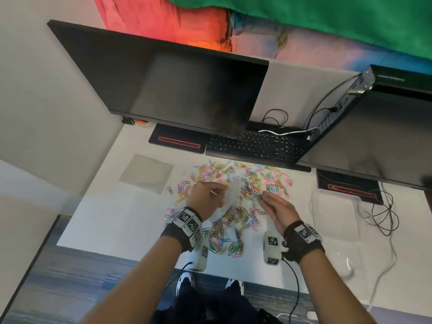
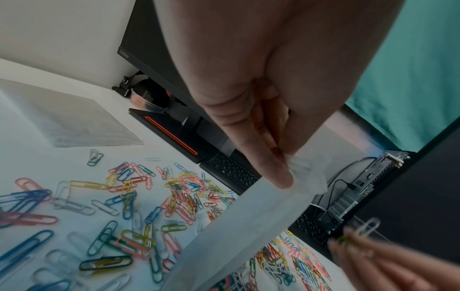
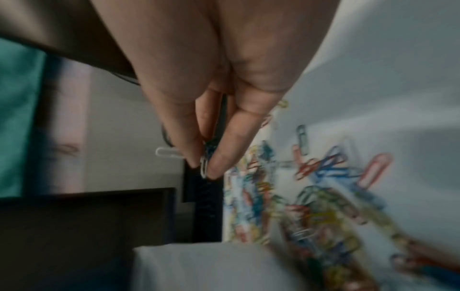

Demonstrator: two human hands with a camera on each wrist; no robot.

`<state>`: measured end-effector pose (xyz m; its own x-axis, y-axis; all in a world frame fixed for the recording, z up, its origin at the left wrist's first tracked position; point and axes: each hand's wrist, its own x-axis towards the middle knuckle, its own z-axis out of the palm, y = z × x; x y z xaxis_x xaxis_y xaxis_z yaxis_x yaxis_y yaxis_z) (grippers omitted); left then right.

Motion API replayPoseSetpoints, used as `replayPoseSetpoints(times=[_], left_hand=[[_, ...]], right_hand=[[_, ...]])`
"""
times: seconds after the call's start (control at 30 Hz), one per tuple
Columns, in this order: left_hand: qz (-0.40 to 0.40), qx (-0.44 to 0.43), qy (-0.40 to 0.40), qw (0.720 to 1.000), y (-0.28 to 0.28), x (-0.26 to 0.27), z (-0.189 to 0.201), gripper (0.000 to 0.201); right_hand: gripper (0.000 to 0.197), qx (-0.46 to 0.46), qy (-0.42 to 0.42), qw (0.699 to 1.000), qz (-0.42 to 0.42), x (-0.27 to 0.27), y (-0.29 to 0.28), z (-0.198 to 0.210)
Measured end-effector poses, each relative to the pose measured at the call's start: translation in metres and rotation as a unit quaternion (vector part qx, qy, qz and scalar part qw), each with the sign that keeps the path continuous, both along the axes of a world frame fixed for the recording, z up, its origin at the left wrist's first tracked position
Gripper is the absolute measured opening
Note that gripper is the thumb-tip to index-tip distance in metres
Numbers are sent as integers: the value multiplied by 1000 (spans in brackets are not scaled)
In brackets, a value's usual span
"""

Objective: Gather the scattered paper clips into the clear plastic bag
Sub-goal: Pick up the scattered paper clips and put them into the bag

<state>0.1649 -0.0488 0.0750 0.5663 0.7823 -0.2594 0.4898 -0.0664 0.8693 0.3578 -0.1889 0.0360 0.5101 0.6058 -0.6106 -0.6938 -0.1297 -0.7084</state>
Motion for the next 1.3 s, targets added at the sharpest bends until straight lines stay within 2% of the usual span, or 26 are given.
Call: replayPoseSetpoints(times=[0.07,0.13,0.23,0.33,0.4,0.5,0.57,0.67,0.7,0.73,0.83,0.87,0.9,0.93,0.97,1.03,1.07,1.2,1.3], left_hand=[[-6,-3,2,1000,-2,4,1,19],[-15,0,7,1000,-6,8,3,19],[-32,-2,11,999,-12,13,4,18],[-40,0,6,999,-15,15,2,17],[-43,5,10,999,-16,16,1,16],[-44,3,16,999,-17,17,0,16],[-45,0,17,999,-17,17,-1,17],[-39,2,17,999,-17,14,3,16],[-37,1,16,999,-16,12,4,16],[-36,0,17,999,-15,10,6,16],[-16,1,10,1000,-7,3,4,20],[-10,3,8,1000,-4,0,4,21],[-7,8,9,1000,0,-4,4,21],[-5,14,10,1000,3,-7,5,20],[0,17,9,1000,6,-10,6,19],[13,16,3,1000,10,-16,8,18],[18,13,1,1000,11,-19,9,19],[28,-3,-3,1000,11,-24,10,21],[26,-9,3,1000,10,-25,11,21]], right_hand=[[23,55,10,998,28,-4,6,21],[24,64,-23,995,74,-10,14,36],[21,1,-148,978,144,-24,25,45],[10,-90,-279,941,167,-34,34,39],[9,-136,-363,904,182,-38,38,32],[16,-181,-499,809,251,-48,40,37],[20,-175,-526,782,285,-51,38,41],[22,-157,-529,728,407,-52,35,48],[22,-144,-519,732,417,-51,34,49],[22,-127,-505,759,392,-49,33,50],[24,-107,-408,880,217,-35,26,46],[20,-129,-380,896,188,-27,21,39],[16,-161,-365,898,185,-18,15,28],[22,-208,-363,882,218,-10,7,16],[41,-261,-367,849,276,-4,0,0],[82,-339,-399,757,391,-3,-11,-25],[93,-349,-418,730,412,-7,-13,-33],[99,-303,-466,731,396,-30,-3,-45],[97,-287,-495,703,422,-38,11,-50]])
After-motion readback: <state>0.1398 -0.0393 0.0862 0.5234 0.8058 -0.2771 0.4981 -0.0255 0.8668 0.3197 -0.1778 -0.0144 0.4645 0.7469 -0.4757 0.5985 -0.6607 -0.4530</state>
